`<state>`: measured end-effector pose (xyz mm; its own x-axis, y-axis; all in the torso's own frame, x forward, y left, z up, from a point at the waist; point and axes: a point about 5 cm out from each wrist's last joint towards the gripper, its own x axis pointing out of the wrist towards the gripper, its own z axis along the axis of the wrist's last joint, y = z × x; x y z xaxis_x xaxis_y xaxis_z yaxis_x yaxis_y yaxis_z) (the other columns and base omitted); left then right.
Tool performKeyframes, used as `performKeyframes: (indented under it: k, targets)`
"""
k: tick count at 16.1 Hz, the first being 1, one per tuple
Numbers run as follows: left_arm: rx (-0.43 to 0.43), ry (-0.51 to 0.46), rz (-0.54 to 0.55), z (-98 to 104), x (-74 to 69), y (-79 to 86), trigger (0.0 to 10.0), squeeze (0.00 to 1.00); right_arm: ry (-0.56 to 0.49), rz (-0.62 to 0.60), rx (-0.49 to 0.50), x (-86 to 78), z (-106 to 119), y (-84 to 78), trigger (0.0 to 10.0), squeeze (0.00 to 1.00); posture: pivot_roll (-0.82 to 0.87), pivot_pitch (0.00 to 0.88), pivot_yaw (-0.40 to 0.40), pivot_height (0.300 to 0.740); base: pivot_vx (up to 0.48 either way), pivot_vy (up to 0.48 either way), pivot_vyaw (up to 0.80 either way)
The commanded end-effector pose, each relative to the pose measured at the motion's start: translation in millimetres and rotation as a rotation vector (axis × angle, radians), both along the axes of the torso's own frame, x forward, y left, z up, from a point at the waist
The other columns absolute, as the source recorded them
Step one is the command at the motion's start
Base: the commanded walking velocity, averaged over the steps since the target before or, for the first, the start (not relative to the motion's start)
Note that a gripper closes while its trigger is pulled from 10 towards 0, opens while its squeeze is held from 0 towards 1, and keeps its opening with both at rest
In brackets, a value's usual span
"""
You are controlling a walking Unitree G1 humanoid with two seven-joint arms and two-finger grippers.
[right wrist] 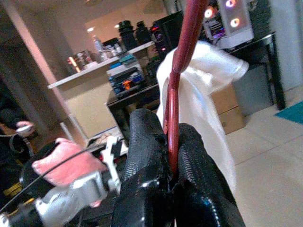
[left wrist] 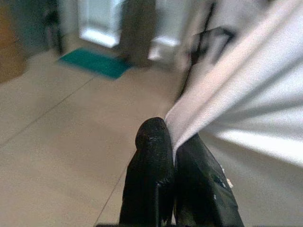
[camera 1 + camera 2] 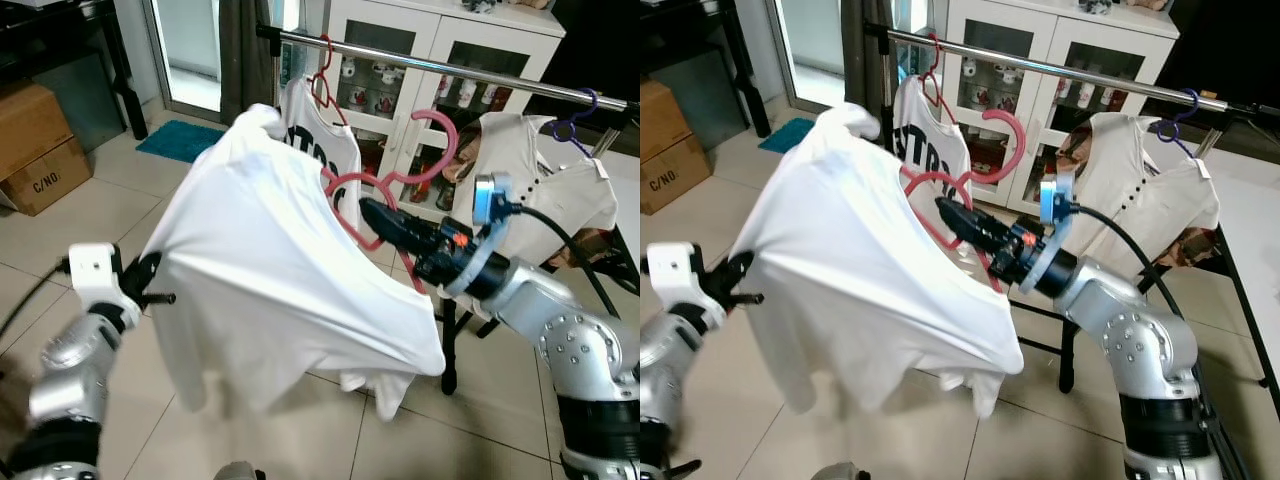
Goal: Hang hanger
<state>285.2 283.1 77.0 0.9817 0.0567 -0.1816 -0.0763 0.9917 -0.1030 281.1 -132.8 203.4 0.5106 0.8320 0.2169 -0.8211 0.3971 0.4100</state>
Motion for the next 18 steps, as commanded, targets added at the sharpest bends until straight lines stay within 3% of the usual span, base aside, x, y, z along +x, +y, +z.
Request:
performKeyframes:
  k: [1,4,7,8,9,10,11,14,17,18]
  targets:
    - [0.0,0.051,0.096,-11.4,-7.9,7.5,0.0,0.0,-0.056,-0.07,0.028,4.8,12.0,-12.1,10.0,0.0,-0.01,0.0,-0.069,0.71,0.0,0.0,0.0]
    - [-0.095,0.081,0.194,-23.6,-9.3,2.1,0.0,0.0,-0.049,-0.1,0.024,8.8,11.9,-13.1,10.0,0.0,-0.01,0.0,-0.07,0.71,0.0,0.0,0.0]
    - [-0.097,0.082,0.148,-23.3,-4.8,-6.3,0.0,0.0,-0.048,-0.094,0.019,9.0,11.6,-11.6,10.0,0.0,-0.01,0.0,-0.07,0.71,0.0,0.0,0.0]
    - [-0.085,0.076,0.126,-21.4,-3.3,-7.6,4.5,0.0,-0.049,-0.092,0.019,8.8,11.5,-11.3,10.0,0.0,-0.01,0.0,-0.07,0.71,0.0,0.0,0.0]
    - [-0.07,0.079,0.088,-19.5,-1.4,-8.2,10.0,0.0,-0.05,-0.086,0.018,8.5,11.3,-10.4,10.0,0.0,-0.01,0.0,-0.069,0.71,0.0,0.0,0.0]
    - [-0.057,0.085,0.061,-17.8,-0.6,-7.5,10.0,0.0,-0.051,-0.085,0.01,8.5,10.7,-9.8,10.0,0.0,-0.01,0.0,-0.067,0.71,0.0,0.0,0.0]
    - [-0.029,0.078,0.039,-12.7,-1.0,-1.9,10.0,1.0,-0.048,-0.087,-0.017,8.4,8.6,-9.3,10.0,0.0,-0.01,0.0,-0.065,0.71,0.0,0.0,0.0]
    - [0.017,0.065,0.032,-3.0,-2.6,12.0,10.0,1.0,-0.036,-0.09,-0.061,8.0,3.6,-9.2,10.0,0.0,-0.01,0.0,-0.062,0.71,0.0,0.0,0.0]
    - [0.106,0.058,-0.06,12.8,-3.9,21.5,10.0,1.0,-0.02,-0.1,-0.122,9.4,-0.3,-8.1,10.0,0.0,-0.01,0.0,-0.064,0.71,0.0,0.0,0.0]
    - [0.174,0.051,-0.149,22.4,-1.9,19.6,10.0,1.0,-0.004,-0.11,-0.187,11.7,-4.1,-6.0,10.0,0.0,-0.01,0.0,-0.067,0.71,0.0,0.0,0.0]
